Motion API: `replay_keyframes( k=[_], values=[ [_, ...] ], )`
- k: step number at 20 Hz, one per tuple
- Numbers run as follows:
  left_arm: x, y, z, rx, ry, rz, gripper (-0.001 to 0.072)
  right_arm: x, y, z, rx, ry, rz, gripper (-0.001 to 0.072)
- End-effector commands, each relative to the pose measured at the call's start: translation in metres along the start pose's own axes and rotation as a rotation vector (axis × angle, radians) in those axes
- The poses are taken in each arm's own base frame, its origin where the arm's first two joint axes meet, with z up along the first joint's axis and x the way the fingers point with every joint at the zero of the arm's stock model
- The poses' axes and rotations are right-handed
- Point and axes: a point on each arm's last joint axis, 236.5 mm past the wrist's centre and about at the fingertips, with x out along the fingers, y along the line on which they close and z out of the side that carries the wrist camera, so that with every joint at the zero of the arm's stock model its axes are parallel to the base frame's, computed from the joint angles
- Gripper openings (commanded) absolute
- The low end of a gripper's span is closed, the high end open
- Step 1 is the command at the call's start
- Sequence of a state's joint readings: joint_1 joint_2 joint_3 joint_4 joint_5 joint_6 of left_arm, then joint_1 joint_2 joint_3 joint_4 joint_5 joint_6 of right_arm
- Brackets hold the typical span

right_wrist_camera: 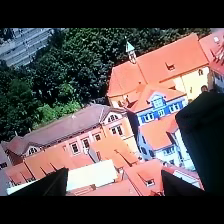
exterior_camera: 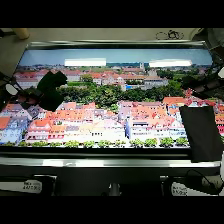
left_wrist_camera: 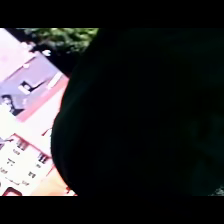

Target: Fold the shirts.

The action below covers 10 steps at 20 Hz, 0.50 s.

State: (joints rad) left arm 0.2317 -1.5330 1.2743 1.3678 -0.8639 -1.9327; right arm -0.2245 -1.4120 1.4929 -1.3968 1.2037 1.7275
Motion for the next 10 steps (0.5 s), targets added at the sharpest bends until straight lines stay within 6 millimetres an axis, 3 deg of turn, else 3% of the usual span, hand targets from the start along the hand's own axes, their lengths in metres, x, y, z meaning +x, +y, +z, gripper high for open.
replay_keyframes(
  k=[1, 2, 3, 5, 6, 8, 10],
  values=[
    [-0.074, -0.080, 0.029, 0.298, -0.217, -0.153, 0.0031, -0.026, 0.007, 0.013, -0.038, -0.074, 0.013, 0.0626],
    [-0.120, -0.117, 0.026, 0.404, -0.309, -0.221, 0.0031, -0.040, 0.010, 0.020, -0.046, -0.123, 0.023, 0.0626],
    [-0.171, -0.156, 0.010, 0.487, -0.392, -0.309, 0.0031, -0.056, 0.014, 0.025, -0.051, -0.168, 0.032, 0.0626],
    [-0.242, -0.216, -0.053, 0.622, -0.446, -0.486, 0.0031, -0.090, 0.021, 0.029, -0.061, -0.242, 0.050, 0.0626],
    [-0.256, -0.238, -0.096, 0.690, -0.414, -0.561, 0.0031, -0.107, 0.024, 0.027, -0.068, -0.266, 0.055, 0.0626],
    [-0.242, -0.268, -0.184, 0.743, -0.265, -0.666, 0.0031, -0.137, 0.026, 0.016, -0.080, -0.292, 0.059, 0.0626],
    [-0.194, -0.285, -0.275, 0.810, -0.114, -0.704, 0.0031, -0.160, 0.028, 0.006, -0.090, -0.311, 0.063, 0.0626]
  ],
)
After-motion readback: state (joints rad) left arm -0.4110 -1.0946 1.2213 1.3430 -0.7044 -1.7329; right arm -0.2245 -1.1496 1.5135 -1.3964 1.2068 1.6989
